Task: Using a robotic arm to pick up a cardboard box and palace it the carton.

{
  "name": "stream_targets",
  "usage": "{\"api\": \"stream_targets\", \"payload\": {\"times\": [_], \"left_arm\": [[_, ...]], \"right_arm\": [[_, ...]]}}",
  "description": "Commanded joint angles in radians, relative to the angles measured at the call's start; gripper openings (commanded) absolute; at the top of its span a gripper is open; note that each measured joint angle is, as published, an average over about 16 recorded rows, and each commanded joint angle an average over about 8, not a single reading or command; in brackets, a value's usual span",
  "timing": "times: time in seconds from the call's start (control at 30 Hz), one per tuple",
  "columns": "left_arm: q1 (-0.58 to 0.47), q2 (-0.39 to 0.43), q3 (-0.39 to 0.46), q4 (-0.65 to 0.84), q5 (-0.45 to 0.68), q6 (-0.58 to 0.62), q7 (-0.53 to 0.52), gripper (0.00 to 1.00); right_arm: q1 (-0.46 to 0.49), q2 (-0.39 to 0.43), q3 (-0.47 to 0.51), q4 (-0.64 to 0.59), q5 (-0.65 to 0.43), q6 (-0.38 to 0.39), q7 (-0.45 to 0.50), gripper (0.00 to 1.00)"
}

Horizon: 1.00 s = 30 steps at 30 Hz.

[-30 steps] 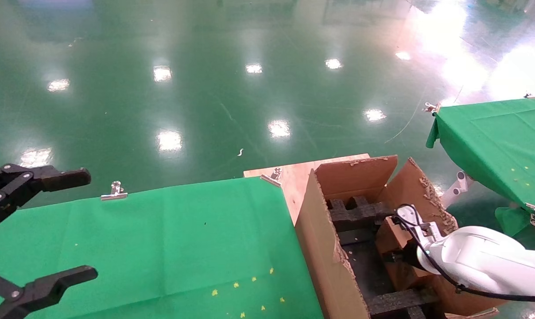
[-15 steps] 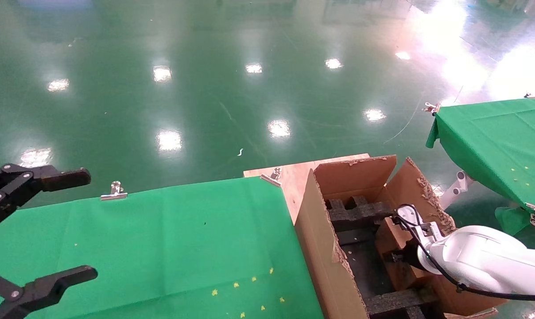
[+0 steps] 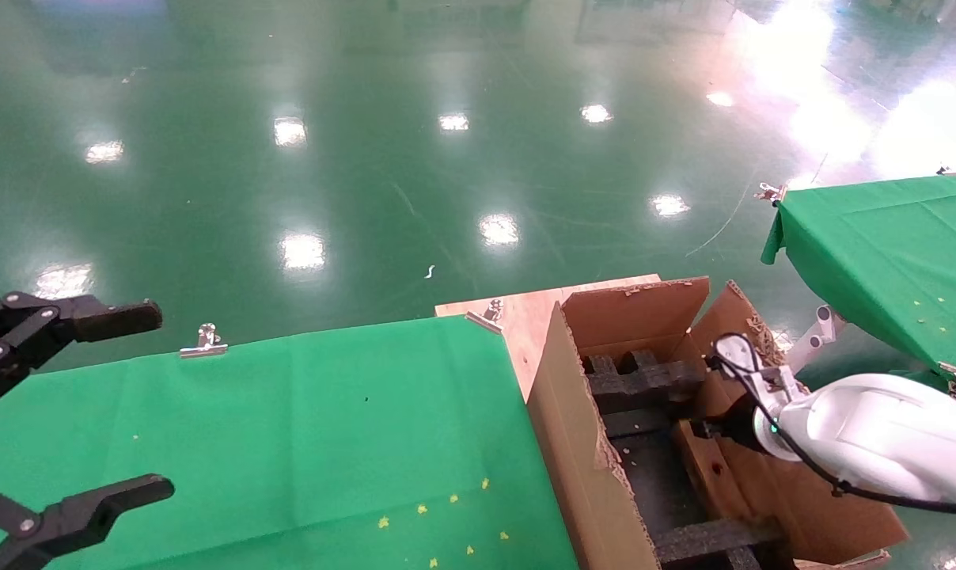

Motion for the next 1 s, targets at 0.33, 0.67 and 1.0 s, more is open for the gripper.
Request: {"api": "stream_targets", "payload": {"times": [0.33,0.67,1.0], "left_arm": [[0.0,0.0,0.0,0.0,0.0,0.0,0.0,1.0],[0.0,0.0,0.0,0.0,0.0,0.0,0.0,1.0],[0.0,0.0,0.0,0.0,0.0,-0.001,0.0,1.0]], "right_arm": [[0.157,0.07,0.073,0.172,-0.055,0.019,-0.013,1.0],[0.324,0.098,0.118,0.25,0.11,0.276,-0.164,1.0],[0.361,0.101,0.113,0.258,0.183,0.366,-0.2,1.0]]}}
